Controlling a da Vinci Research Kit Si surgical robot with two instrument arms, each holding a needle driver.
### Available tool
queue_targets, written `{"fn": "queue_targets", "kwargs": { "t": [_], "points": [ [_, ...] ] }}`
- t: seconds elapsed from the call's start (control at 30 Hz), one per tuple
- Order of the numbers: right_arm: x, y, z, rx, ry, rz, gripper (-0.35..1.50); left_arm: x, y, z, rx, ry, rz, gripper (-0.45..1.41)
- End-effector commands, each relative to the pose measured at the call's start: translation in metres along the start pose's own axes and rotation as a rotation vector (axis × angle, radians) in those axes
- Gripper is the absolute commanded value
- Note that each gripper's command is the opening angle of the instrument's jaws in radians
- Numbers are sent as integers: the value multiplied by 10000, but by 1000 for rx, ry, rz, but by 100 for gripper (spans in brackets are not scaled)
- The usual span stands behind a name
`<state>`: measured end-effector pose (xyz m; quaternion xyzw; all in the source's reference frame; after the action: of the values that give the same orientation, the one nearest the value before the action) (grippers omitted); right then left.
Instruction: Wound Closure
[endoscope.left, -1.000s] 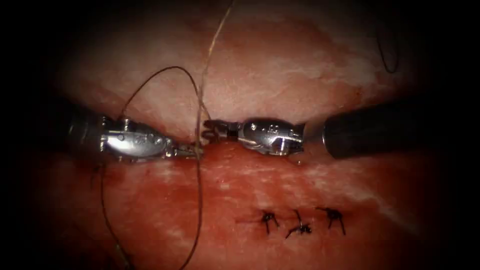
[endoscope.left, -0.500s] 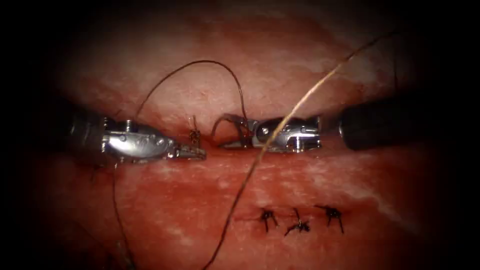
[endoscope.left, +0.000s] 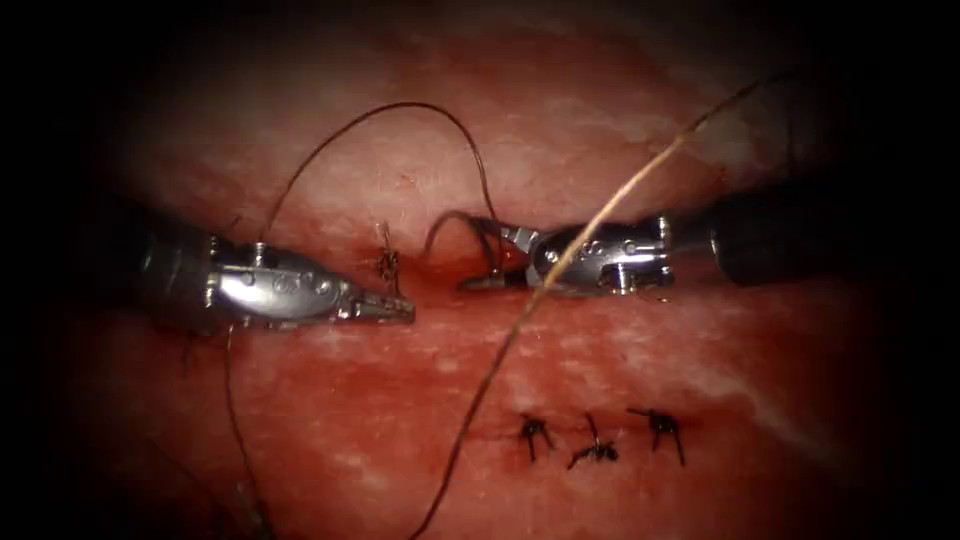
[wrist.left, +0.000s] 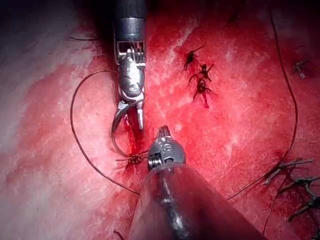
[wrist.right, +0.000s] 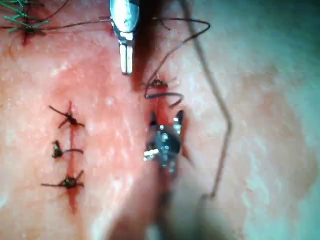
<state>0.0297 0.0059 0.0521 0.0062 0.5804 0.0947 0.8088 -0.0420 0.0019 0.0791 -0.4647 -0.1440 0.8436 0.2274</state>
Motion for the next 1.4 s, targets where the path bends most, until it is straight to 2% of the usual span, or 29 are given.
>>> {"fn": "queue_targets", "kwargs": {
  "t": [0.03,0.43,0.73,1.13,1.4],
  "points": [
    [2,-4,5,-9,24,-7,140,-3,4,8,-2,-1,-4,-45],
    [9,8,16,-70,100,-47,130,-7,0,17,6,-4,0,-45],
    [23,21,12,-102,170,-25,126,-9,0,16,5,-4,1,-45],
    [30,13,11,-2,247,-34,89,-9,1,14,5,-4,1,-45],
    [30,16,14,-5,249,-33,84,-9,2,14,5,-4,0,-45]
  ]
}}
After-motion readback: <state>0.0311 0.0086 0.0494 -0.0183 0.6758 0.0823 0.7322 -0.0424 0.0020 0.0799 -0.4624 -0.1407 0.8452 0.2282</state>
